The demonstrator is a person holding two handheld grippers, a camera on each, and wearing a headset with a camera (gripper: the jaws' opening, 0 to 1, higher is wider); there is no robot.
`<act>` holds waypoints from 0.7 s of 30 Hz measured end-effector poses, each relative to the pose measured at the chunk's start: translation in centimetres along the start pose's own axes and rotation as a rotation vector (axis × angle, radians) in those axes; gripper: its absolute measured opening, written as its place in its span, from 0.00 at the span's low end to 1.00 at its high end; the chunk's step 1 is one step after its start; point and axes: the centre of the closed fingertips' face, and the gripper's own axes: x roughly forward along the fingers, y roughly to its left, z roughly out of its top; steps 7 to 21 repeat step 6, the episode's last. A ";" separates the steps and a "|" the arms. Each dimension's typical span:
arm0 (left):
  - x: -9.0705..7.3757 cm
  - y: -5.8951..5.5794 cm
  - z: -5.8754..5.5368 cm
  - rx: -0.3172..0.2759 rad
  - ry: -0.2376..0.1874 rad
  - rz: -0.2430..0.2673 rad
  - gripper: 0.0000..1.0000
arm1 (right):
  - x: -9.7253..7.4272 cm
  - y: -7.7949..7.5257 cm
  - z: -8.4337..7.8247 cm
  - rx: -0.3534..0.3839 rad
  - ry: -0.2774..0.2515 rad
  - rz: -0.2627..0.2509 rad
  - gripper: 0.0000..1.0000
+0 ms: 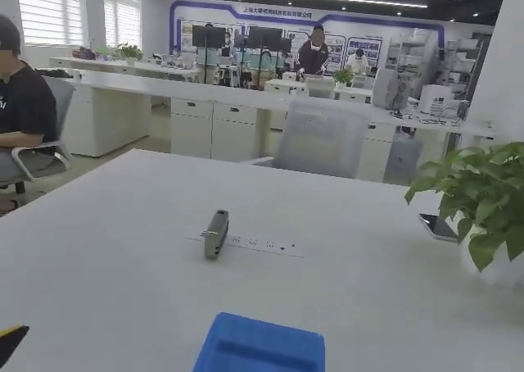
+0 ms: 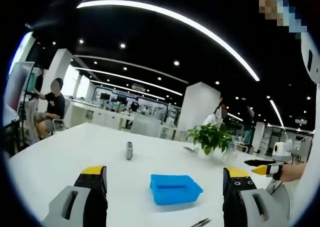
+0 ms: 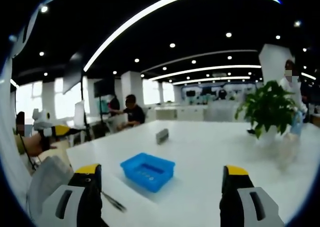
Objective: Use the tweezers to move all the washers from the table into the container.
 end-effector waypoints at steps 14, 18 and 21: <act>0.2 0.0 -0.7 0.031 0.038 0.001 0.99 | 0.5 -0.3 -0.6 -0.001 0.019 0.003 0.99; 0.2 0.0 -0.7 0.031 0.038 0.001 0.99 | 0.5 -0.3 -0.6 -0.001 0.019 0.003 0.99; 0.2 0.0 -0.7 0.031 0.038 0.001 0.99 | 0.5 -0.3 -0.6 -0.001 0.019 0.003 0.99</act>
